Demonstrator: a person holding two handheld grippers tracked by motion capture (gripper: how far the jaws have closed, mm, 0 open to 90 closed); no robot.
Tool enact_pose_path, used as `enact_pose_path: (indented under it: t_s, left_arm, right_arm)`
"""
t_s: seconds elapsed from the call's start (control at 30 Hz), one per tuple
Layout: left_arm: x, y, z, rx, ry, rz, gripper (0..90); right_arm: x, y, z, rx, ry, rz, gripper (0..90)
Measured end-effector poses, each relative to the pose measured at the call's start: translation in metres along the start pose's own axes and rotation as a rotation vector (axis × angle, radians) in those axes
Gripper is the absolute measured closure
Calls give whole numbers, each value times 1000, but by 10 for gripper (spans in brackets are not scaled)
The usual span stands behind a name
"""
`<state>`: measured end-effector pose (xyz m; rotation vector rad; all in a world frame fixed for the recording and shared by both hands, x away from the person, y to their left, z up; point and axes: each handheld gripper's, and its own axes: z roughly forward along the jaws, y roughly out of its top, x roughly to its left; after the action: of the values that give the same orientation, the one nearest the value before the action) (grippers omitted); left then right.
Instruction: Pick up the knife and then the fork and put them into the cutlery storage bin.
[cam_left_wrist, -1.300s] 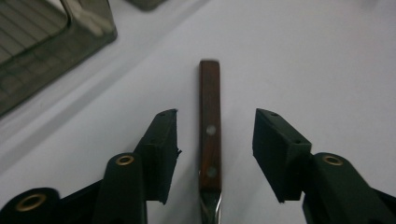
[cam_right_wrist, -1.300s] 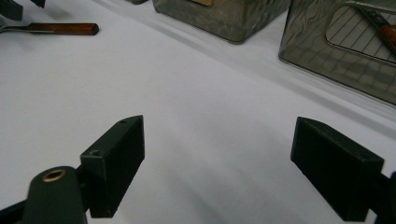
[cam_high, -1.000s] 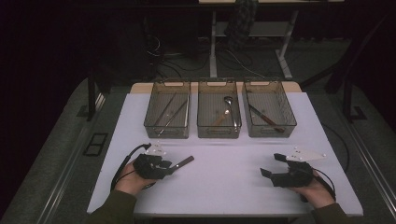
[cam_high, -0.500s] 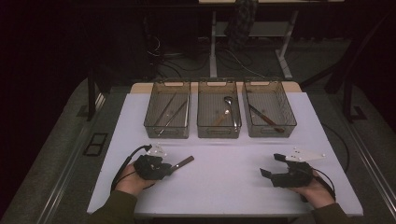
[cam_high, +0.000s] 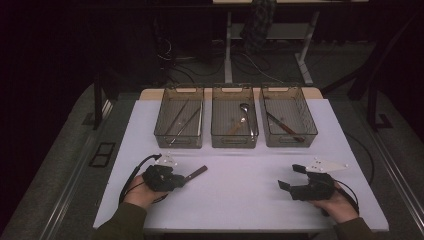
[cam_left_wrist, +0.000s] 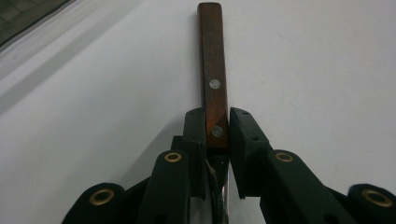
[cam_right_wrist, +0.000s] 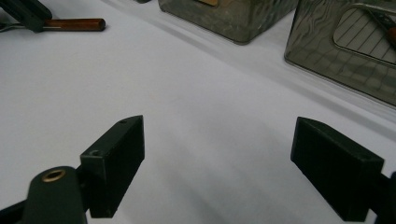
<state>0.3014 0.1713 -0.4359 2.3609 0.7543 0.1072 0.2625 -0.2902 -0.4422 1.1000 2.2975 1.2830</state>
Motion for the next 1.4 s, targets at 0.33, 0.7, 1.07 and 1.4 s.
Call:
enact_pose_path:
  t_s: [0.33,0.7,1.07,1.4]
  left_arm:
    - [-13,15,-4,-26,-32,58,766]
    - [-31,37,-6,-41,-83,152,766]
    - [-50,66,5,-27,-194,295,765]
    - [-78,96,28,39,-273,445,765]
  right_arm:
    - [0,5,-1,30,44,-14,171]
    - [6,14,1,60,106,-41,170]
    - [19,46,11,126,312,-162,141]
    - [45,66,34,224,423,-312,196]
